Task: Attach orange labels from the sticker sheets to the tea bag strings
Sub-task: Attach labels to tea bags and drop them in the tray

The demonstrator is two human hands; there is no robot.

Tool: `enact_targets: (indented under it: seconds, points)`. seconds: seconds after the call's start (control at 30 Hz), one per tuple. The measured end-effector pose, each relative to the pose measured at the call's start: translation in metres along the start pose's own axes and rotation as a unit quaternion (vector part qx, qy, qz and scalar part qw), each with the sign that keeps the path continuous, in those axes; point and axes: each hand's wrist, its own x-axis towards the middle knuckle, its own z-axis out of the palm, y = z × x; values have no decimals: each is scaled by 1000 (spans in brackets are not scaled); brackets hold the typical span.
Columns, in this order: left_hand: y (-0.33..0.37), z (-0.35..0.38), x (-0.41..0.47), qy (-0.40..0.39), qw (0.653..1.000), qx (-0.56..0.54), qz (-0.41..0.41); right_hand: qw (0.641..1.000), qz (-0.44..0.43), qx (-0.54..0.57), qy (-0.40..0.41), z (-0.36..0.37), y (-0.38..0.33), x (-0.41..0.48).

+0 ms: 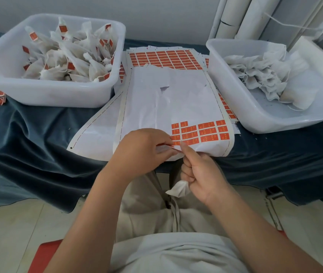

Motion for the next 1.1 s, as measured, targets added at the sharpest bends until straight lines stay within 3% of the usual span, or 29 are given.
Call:
enact_targets:
  seconds: [0.4, 0.7, 1.0, 1.1]
  points:
    - [15, 2, 0, 85, 993, -30, -79, 999, -33, -26, -31, 2, -12, -5]
    - [14, -7, 1, 19, 999, -32, -19, 998, -59, -31, -15, -3, -15, -3]
    - [3, -5, 1, -3, 964, -201, -173, 992, -82, -93, -7, 2, -13, -9]
    - [5, -3, 3, 61, 947, -214, -231, 996, -70, -63, -10, 6, -10, -8]
